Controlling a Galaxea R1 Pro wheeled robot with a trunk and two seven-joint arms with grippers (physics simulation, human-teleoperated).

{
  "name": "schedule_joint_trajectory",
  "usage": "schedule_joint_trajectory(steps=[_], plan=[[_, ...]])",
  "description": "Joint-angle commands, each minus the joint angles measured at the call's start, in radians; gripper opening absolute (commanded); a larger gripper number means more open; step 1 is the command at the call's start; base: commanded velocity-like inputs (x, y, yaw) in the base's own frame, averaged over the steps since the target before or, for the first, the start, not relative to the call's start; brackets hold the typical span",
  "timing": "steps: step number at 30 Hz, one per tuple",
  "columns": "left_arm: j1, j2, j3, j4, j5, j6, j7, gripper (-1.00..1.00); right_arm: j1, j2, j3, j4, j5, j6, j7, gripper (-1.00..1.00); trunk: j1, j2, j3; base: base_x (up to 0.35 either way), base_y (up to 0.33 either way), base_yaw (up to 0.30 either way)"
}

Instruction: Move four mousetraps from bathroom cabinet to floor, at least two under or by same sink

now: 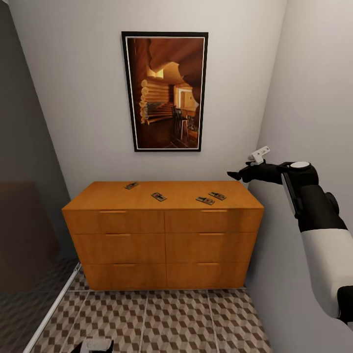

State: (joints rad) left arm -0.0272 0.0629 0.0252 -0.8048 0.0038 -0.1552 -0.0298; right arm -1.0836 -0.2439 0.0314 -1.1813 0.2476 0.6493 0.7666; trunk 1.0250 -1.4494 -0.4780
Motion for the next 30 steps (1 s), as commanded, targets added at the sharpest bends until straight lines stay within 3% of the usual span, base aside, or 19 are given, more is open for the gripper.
schedule_joint_trajectory(steps=[1, 3, 6, 11, 16, 20, 21, 24, 25, 28, 30], plan=[[0.000, 0.001, 0.001, -0.024, 0.000, 0.010, -0.004, 1.00, -0.001, 0.000, 0.001, -0.001, 0.011, 0.001, 0.008, 1.00, 0.000, -0.001, -0.001, 0.000, 0.000, 0.000], [0.000, 0.002, 0.002, -0.100, -0.001, 0.076, -0.006, 1.00, -0.001, 0.001, 0.001, 0.000, 0.012, -0.001, 0.008, 1.00, 0.000, -0.001, -0.001, 0.000, 0.000, 0.000], [0.000, 0.003, 0.004, -0.250, -0.002, 0.254, -0.009, 1.00, 0.000, 0.002, 0.001, 0.002, 0.013, -0.002, 0.008, 1.00, 0.000, -0.001, -0.001, 0.000, 0.000, 0.000], [-0.013, 0.002, 0.005, -0.421, -0.002, 0.445, -0.011, 1.00, 0.000, 0.003, 0.001, 0.004, 0.013, -0.002, 0.008, 1.00, 0.000, -0.001, -0.001, 0.000, 0.000, 0.000], [-0.129, 0.002, 0.007, -0.590, -0.002, 0.669, -0.011, 1.00, 0.000, 0.003, 0.001, 0.005, 0.013, -0.002, 0.008, 1.00, 0.000, -0.001, -0.001, 0.000, 0.000, 0.000], [-0.229, 0.011, 0.007, -0.617, -0.002, 0.779, -0.012, 1.00, 0.000, 0.003, 0.001, 0.005, 0.013, -0.003, 0.008, 1.00, 0.000, -0.001, -0.001, 0.000, 0.000, 0.000], [-0.279, 0.022, 0.007, -0.615, -0.001, 0.828, -0.013, 1.00, 0.000, 0.003, 0.001, 0.005, 0.013, -0.005, 0.008, 1.00, 0.000, -0.001, -0.001, 0.000, 0.000, 0.000], [-0.357, 0.041, 0.007, -0.598, 0.001, 0.889, -0.013, 1.00, 0.000, 0.003, 0.001, 0.005, 0.013, -0.006, 0.008, 1.00, 0.000, -0.001, -0.001, 0.000, 0.000, 0.000], [-0.412, 0.054, 0.007, -0.576, 0.002, 0.921, -0.014, 1.00, 0.000, 0.003, 0.001, 0.005, 0.013, -0.007, 0.008, 1.00, 0.000, -0.001, -0.001, 0.000, 0.000, 0.000], [-0.499, 0.076, 0.007, -0.515, 0.003, 0.955, -0.016, 1.00, 0.000, 0.003, 0.001, 0.005, 0.013, -0.008, 0.008, 1.00, 0.000, -0.001, -0.001, 0.000, 0.000, 0.000], [-0.590, 0.092, 0.007, -0.412, 0.004, 0.974, -0.017, 1.00, 0.000, 0.004, 0.001, 0.005, 0.014, -0.008, 0.008, 1.00, 0.000, -0.001, -0.001, 0.000, 0.000, 0.000]])
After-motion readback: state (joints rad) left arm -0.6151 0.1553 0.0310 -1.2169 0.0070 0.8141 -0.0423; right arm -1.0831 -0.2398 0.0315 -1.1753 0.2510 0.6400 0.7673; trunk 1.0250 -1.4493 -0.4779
